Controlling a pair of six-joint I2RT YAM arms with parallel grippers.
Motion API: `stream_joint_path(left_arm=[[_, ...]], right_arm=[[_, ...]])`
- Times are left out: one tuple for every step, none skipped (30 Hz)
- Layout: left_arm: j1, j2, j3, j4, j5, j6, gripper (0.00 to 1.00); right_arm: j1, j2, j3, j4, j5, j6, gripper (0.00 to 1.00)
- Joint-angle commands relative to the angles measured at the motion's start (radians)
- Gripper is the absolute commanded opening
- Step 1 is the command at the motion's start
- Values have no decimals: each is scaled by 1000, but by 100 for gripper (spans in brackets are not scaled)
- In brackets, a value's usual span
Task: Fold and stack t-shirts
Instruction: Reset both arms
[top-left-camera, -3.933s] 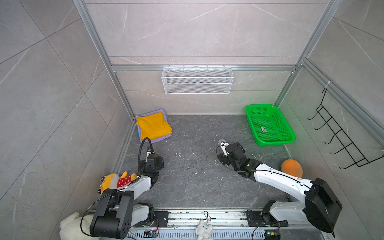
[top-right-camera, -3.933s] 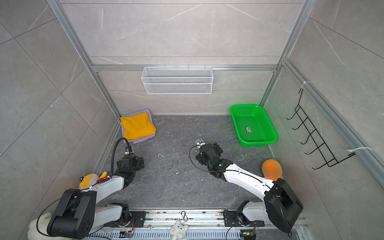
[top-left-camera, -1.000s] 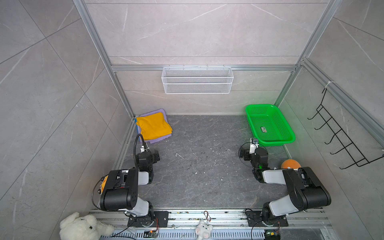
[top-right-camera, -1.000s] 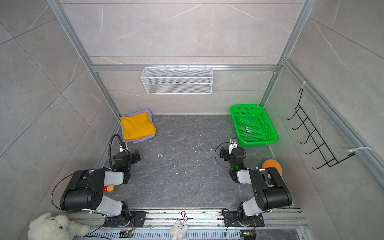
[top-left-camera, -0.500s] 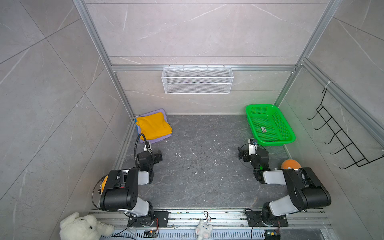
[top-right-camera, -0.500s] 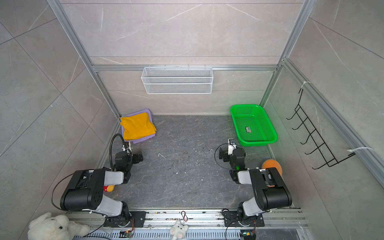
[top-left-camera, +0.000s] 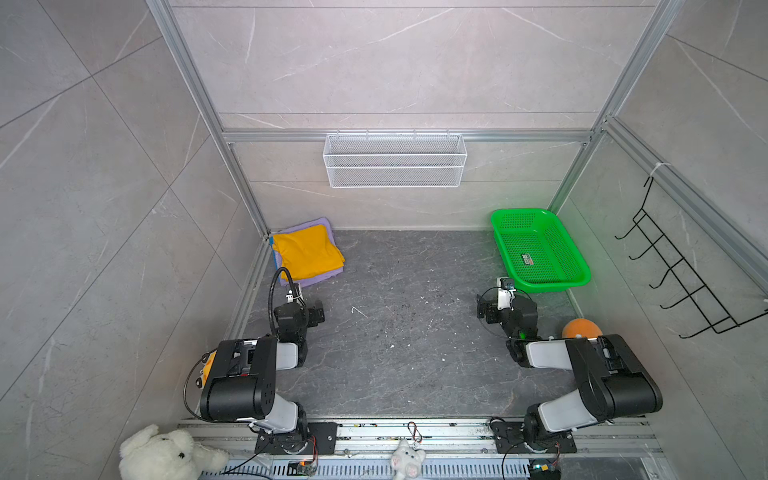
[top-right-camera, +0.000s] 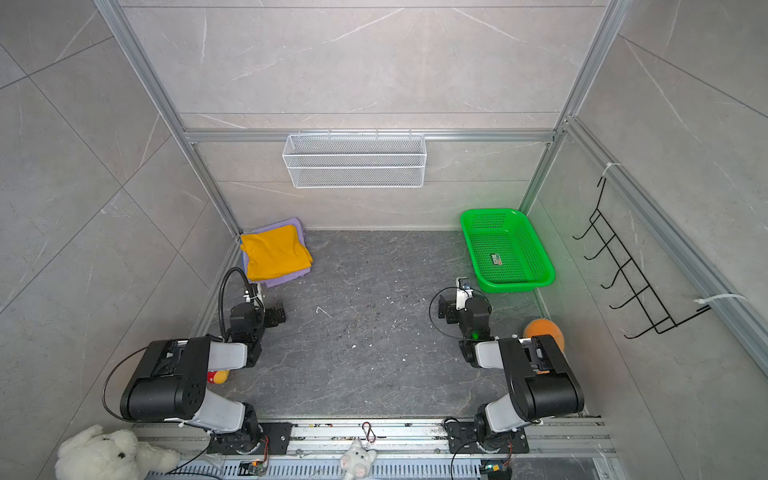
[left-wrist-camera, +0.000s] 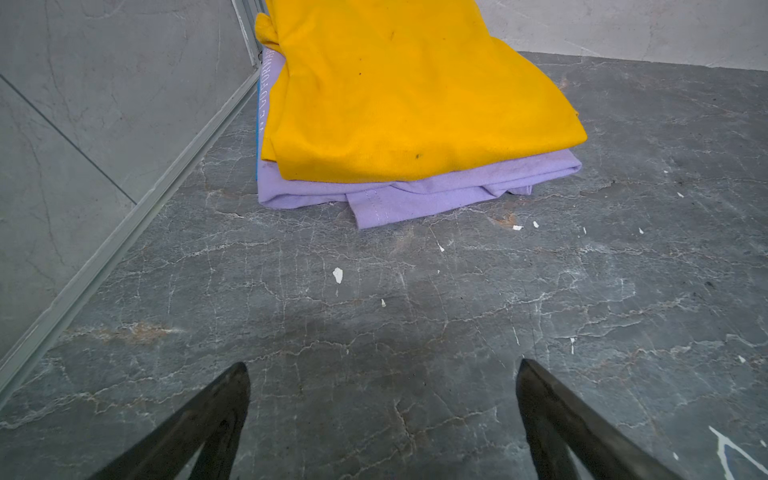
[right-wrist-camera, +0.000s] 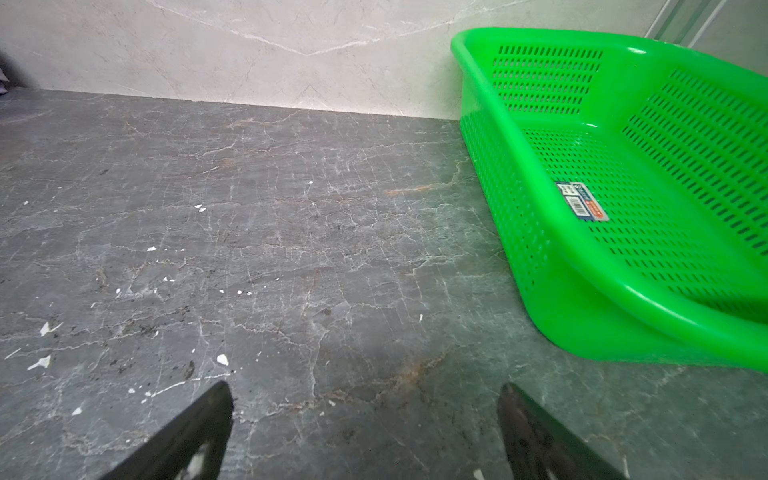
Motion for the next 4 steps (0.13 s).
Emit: stream_joint_path(left_arm=[[6,-7,29,19,10,10,100],[6,-8,29,19,11,10,100],[6,-8,29,18,11,10,100],[6,-8,29,18,12,11,100]], right_arm=[[-2,7,25,-17,8,15,99],[-2,6,24,-15,8,15,99],[-2,5,20,-11,10,13,99],[-1,3,19,-13,10,14,99]])
